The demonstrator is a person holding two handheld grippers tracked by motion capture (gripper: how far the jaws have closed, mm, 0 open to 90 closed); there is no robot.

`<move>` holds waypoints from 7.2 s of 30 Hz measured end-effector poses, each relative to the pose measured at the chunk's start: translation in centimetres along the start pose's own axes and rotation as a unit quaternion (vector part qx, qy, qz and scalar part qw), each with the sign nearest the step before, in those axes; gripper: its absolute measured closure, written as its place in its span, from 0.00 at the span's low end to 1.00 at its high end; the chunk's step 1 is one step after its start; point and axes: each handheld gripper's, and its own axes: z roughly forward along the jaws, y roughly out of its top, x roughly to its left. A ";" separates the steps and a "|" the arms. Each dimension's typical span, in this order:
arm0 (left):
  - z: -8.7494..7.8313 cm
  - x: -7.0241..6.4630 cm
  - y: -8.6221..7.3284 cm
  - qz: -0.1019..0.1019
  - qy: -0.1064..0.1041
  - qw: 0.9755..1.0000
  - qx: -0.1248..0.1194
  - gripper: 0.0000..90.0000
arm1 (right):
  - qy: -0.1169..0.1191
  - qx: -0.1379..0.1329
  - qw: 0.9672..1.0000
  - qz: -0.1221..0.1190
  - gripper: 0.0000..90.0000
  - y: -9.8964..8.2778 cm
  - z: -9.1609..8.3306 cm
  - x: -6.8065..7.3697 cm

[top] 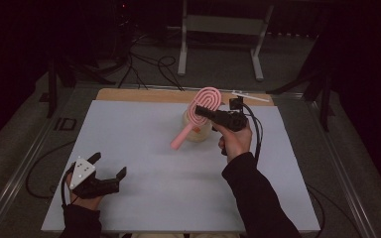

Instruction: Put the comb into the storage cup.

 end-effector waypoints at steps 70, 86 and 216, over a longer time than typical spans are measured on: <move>0.1 0.0 -0.1 -0.002 -0.001 1.000 0.003 0.00 | -0.051 -0.042 0.998 0.004 0.71 3.7 -1.4 -2.1; 0.1 0.0 -0.1 -0.002 -0.001 1.000 0.003 0.00 | -0.070 -0.052 0.996 0.006 0.71 4.7 -1.7 -3.0; 0.0 0.0 -0.1 -0.006 -0.002 1.000 0.000 0.00 | -0.156 -0.068 0.985 0.010 0.71 4.6 1.3 -7.2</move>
